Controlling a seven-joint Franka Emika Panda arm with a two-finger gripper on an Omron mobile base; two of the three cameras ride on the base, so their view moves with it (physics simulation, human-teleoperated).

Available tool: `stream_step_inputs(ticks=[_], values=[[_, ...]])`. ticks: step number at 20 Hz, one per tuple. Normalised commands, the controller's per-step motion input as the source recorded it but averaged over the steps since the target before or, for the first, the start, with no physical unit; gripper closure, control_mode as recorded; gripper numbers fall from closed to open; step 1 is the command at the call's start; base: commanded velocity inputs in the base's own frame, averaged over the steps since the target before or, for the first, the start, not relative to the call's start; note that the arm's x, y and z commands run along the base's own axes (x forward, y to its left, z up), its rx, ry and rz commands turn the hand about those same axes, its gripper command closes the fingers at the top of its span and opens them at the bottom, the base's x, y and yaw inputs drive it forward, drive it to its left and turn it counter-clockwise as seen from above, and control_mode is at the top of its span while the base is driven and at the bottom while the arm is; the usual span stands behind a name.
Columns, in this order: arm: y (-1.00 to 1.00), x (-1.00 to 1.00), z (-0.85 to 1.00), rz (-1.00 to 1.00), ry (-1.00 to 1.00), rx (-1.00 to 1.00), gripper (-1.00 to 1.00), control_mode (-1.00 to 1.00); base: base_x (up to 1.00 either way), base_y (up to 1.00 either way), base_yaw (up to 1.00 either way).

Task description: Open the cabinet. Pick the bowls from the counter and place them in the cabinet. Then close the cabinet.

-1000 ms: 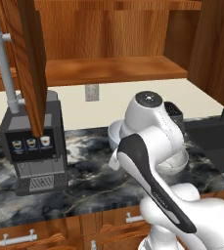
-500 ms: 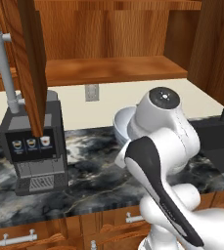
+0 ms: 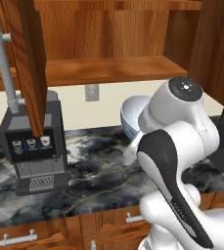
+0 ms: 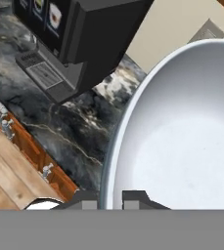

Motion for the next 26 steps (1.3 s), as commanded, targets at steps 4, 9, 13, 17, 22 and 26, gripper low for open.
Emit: stream_step_inputs(ticks=[4,9,13,17,22,26], values=[[-0.01,0.0,0.39,0.0,-0.03,0.0,1.0,-1.0,0.0,0.0,0.0],[0.0,0.0,0.09,0.0,-0.14,0.0,1.0,-1.0,0.0,0.0,0.0],[-0.06,0.0,0.05,0.0,-0.16,-0.02,1.0,-1.0,0.0,0.0,0.0],[-0.09,0.0,0.23,0.0,-0.08,-0.02,1.0,-1.0,0.0,0.0,0.0],[-0.04,0.0,0.42,0.0,-0.02,-0.02,1.0,-1.0,0.0,0.0,0.0],[0.0,0.0,0.52,0.0,0.0,-0.01,1.0,-1.0,0.0,0.0,0.0]])
